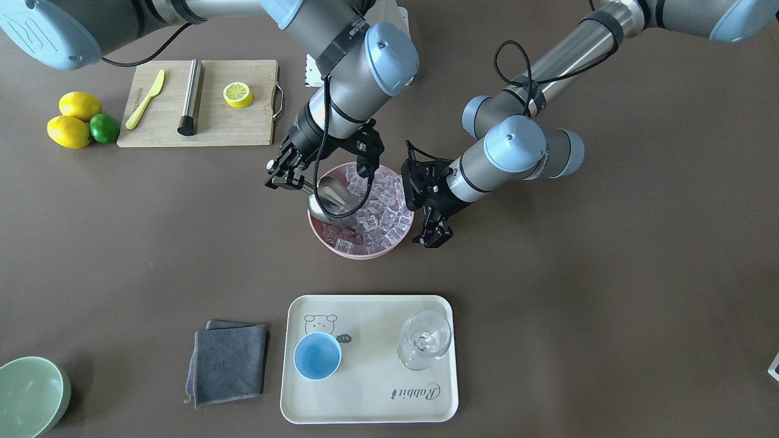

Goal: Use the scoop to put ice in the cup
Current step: 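Lower the scoop into the ice cubes with the right gripper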

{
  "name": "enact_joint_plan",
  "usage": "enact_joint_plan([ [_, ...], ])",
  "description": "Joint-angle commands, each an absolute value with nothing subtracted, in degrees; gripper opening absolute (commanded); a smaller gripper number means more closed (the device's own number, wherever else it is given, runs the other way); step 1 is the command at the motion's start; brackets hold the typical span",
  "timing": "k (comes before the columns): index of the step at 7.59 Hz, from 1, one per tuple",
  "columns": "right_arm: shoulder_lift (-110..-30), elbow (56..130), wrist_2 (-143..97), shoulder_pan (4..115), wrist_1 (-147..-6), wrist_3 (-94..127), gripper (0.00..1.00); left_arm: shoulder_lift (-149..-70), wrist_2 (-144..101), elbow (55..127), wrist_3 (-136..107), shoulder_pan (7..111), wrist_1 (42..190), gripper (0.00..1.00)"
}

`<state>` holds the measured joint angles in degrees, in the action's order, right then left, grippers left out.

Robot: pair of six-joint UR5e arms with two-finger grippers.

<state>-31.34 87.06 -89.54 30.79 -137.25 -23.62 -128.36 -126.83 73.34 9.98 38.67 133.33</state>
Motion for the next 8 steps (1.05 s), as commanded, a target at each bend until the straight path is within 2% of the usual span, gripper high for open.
enact_joint_plan([
  [1, -38.56, 95.95, -91.05, 30.85, -130.46, -23.55, 0.0, -128.06, -126.91, 73.48, 10.11, 38.67, 133.33, 0.99],
  [8, -52.55, 103.62, -101.32, 36.02, -107.6, -15.39, 0.0, -126.74, -127.53, 74.26, 10.37, 39.37, 134.21, 0.99],
])
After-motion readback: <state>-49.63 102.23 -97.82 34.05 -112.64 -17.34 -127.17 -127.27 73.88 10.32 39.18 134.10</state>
